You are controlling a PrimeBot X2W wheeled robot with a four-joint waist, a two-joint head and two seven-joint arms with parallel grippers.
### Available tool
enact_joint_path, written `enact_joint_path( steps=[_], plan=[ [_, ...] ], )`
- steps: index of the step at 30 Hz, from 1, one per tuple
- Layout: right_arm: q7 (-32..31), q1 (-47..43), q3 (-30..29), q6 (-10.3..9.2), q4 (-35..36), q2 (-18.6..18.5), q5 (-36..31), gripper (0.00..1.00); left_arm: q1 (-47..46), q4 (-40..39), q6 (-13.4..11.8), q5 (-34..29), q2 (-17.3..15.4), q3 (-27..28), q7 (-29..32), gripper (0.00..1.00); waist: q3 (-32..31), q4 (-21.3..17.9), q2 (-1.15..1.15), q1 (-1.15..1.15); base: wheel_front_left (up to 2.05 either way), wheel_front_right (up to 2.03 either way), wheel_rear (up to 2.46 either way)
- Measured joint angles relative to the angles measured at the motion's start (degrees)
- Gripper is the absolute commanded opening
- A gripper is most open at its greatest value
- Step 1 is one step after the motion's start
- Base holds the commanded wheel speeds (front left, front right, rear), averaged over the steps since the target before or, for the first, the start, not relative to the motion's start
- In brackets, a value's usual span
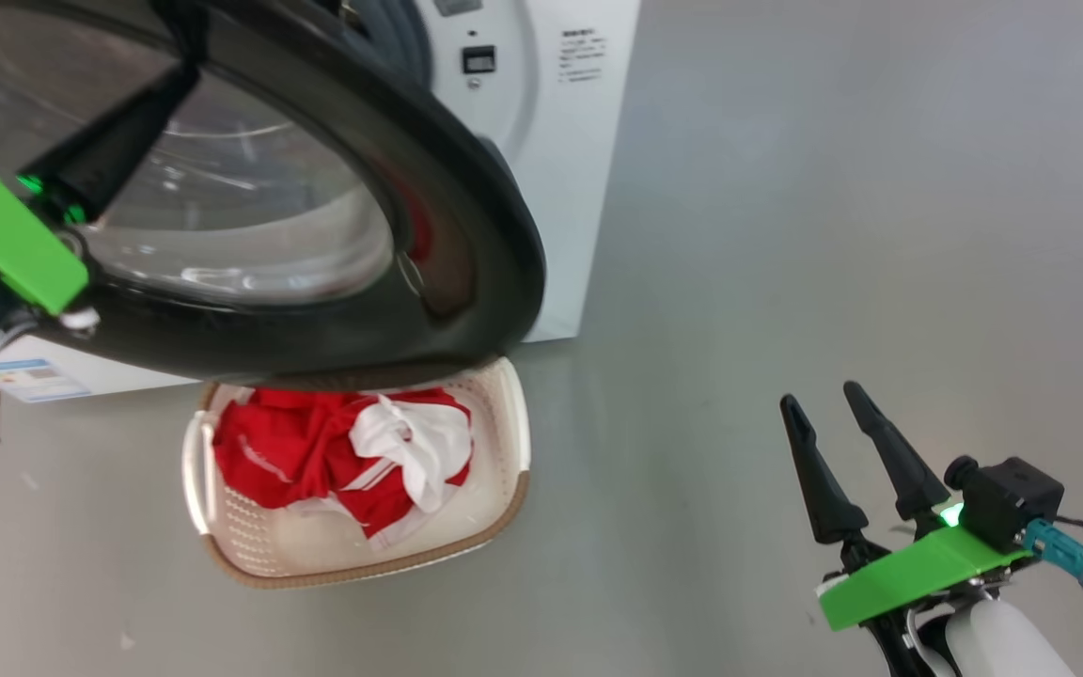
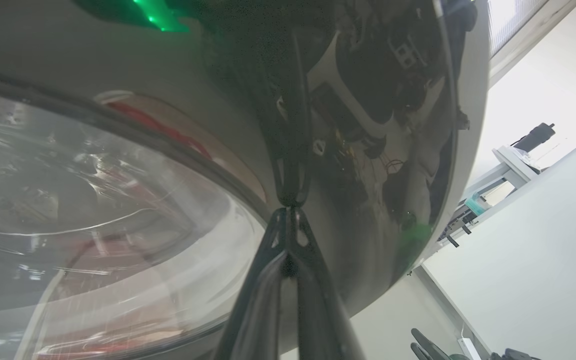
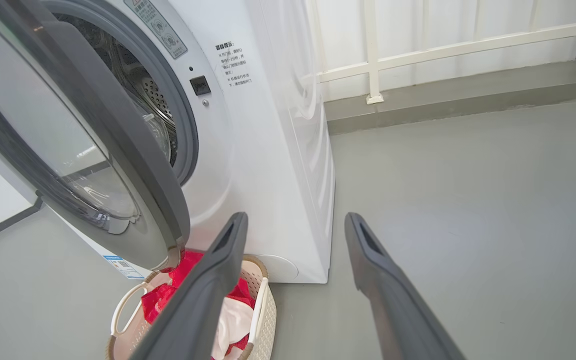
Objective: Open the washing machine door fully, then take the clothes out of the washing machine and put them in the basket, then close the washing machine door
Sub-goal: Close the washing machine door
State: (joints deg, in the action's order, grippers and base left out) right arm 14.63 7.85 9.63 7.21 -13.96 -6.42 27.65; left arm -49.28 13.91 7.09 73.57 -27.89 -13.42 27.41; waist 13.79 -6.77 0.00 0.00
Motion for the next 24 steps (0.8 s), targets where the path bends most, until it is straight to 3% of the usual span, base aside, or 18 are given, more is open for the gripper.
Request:
enact_joint_path(
  steps=[17, 24],
  plan=[
    [0.0, 1.8, -0.6, 0.00, 0.1, 1.4, 0.0, 1.00, -6.7, 10.5, 0.0, -0.6, -2.3, -6.0, -13.6, 0.00, 2.6, -4.5, 0.00, 0.00, 0.00, 0.00, 0.00],
    [0.0, 2.0, -1.2, 0.00, 0.1, 1.6, 0.0, 1.00, -7.7, 12.1, 0.0, 0.8, -3.2, -9.3, -15.7, 0.00, 2.4, -4.4, 0.00, 0.00, 0.00, 0.00, 0.00]
  ],
)
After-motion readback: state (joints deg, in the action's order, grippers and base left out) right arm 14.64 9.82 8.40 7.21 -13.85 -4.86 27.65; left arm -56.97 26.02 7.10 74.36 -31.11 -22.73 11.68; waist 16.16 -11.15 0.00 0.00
